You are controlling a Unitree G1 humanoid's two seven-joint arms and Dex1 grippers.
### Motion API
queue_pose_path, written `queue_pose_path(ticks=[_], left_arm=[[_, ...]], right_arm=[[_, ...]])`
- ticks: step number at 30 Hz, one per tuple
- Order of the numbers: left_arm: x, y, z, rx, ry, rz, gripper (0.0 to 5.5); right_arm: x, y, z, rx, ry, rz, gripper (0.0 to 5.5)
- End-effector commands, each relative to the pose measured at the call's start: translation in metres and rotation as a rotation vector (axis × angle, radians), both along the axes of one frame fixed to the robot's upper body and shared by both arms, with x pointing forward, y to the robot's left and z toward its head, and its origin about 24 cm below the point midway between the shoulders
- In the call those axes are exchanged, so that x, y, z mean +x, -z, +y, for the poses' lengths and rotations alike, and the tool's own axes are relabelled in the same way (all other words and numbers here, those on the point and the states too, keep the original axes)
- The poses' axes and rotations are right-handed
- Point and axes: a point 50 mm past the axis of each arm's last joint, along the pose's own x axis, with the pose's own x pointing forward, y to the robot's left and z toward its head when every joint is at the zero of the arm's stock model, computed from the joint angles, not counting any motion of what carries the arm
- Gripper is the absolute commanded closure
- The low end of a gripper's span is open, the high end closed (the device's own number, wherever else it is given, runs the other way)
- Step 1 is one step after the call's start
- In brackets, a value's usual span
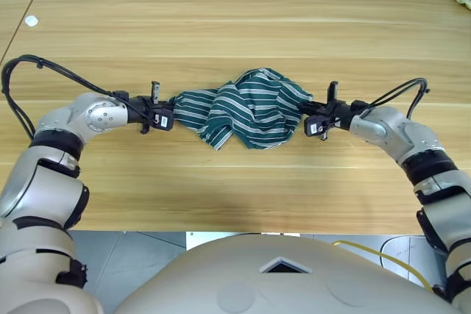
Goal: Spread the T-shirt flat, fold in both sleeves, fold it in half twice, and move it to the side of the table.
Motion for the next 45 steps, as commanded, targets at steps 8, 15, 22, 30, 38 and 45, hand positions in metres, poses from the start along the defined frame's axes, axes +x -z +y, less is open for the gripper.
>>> queue_pose_path(ticks=[8, 15, 22, 30, 38, 45], left_arm=[[-0.043, 0.051, 0.047, 0.317, -0.114, 0.214, 5.48], [-0.025, 0.01, 0.055, 0.103, -0.199, 0.127, 5.48], [-0.016, -0.058, 0.055, -0.238, -0.137, 0.021, 5.48], [-0.03, -0.076, 0.068, -0.322, -0.16, 0.094, 5.48], [-0.061, -0.05, 0.042, -0.29, -0.003, 0.287, 4.28], [-0.055, -0.044, 0.037, -0.297, -0.035, 0.212, 3.18]], right_arm=[[-0.027, 0.044, -0.068, -0.195, 0.255, 0.194, 5.47], [-0.002, 0.004, -0.056, -0.025, 0.222, 0.054, 5.47], [-0.002, -0.032, -0.014, 0.232, 0.065, 0.019, 5.47], [-0.022, -0.035, 0.012, 0.397, -0.01, 0.134, 5.47], [-0.053, -0.028, 0.029, 0.401, -0.162, 0.328, 4.18], [-0.068, -0.03, 0.029, 0.359, -0.225, 0.394, 3.32]])
